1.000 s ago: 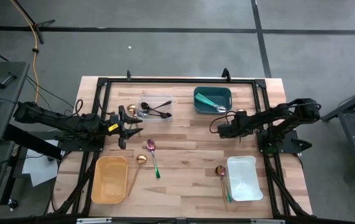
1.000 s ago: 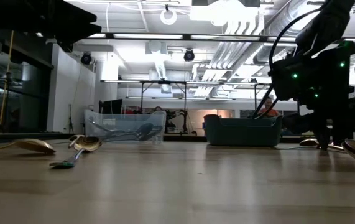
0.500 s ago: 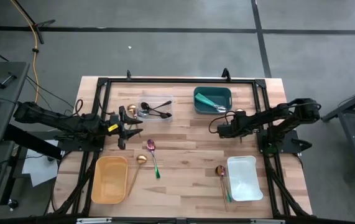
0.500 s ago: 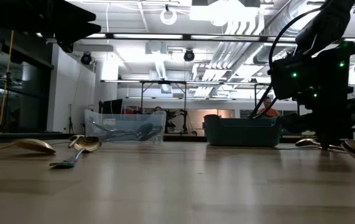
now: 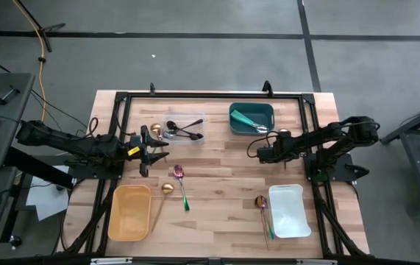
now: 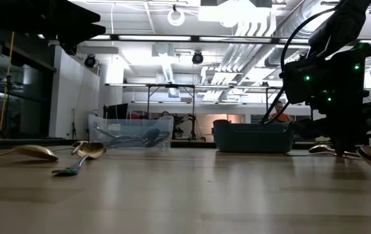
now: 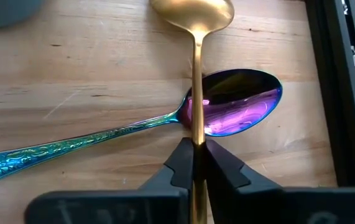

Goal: Sort silverware by color (type)
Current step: Put the gold spoon into the yellow bin

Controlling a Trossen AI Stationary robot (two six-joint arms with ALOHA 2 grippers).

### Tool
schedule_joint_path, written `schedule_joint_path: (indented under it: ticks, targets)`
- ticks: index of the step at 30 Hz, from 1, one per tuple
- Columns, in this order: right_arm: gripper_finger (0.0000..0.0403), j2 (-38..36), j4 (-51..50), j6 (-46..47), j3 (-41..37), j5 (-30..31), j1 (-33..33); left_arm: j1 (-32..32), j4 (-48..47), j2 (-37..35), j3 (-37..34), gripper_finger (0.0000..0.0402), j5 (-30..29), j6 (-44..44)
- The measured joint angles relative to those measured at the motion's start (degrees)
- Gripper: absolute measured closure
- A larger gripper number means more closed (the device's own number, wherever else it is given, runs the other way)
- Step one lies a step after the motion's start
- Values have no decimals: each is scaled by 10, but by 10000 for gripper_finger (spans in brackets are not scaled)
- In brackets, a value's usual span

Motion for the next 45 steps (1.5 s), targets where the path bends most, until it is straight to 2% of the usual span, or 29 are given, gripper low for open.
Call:
schedule_joint_path:
  ticks: [16,31,35,45]
  targets:
    - [389,0,2,-12,0,3,3,0,1,0,0,243,0,-3]
    - [389,1,-4,8,-1,26,39,0,1,0,0,243,0,-4]
    - [389,-4,-40,29,15,23,66,0,0,0,0,243,0,-4]
    - [390,-10,-218,69,140,111,145,-1,-7,0,0,243,0,-5]
